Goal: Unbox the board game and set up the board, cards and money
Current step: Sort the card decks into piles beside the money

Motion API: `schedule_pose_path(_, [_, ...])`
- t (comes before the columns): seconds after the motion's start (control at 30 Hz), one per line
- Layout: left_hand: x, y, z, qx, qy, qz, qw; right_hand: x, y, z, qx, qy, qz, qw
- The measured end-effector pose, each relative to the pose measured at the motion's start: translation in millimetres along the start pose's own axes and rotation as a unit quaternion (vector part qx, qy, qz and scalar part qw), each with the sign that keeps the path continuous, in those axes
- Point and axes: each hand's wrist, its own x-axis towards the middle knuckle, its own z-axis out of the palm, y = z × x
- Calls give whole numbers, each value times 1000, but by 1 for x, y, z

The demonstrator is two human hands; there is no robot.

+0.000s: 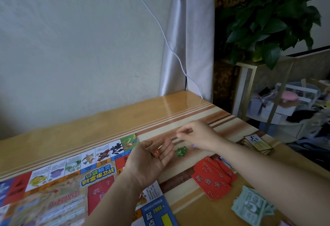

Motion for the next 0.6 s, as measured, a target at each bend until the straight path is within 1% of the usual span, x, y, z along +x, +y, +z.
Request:
schedule_pose_path(0.07, [1, -4, 2, 8, -25, -12, 1000, -7, -15, -7, 35, -16, -56, 998])
schedule_pose_path(0.17, [-2, -14, 10, 5, -74, -32, 997, -20, -35, -7, -35, -69, -100, 992])
schedule_pose_path(0.23, [-6, -20, 18, -6, -99, -41, 994, -24, -36, -4, -85, -64, -105, 989])
schedule_pose_path(0.27, [-7, -22, 21, -7, -105, -42, 994, -25, -35, -5, -93, -56, -105, 989])
schedule_pose_path(0.37, [-5, -25, 24, 4, -110, -44, 993, -26, -29, -9, -69, -50, -88, 993])
schedule_pose_path(0.43, [-3, -26, 23, 7, -99, -52, 994, -26, -26, -11, -69, -48, -84, 993])
schedule_pose_path(0.6, [-3, -28, 21, 0, -91, -47, 995, -28, -24, -9, -70, -41, -104, 991])
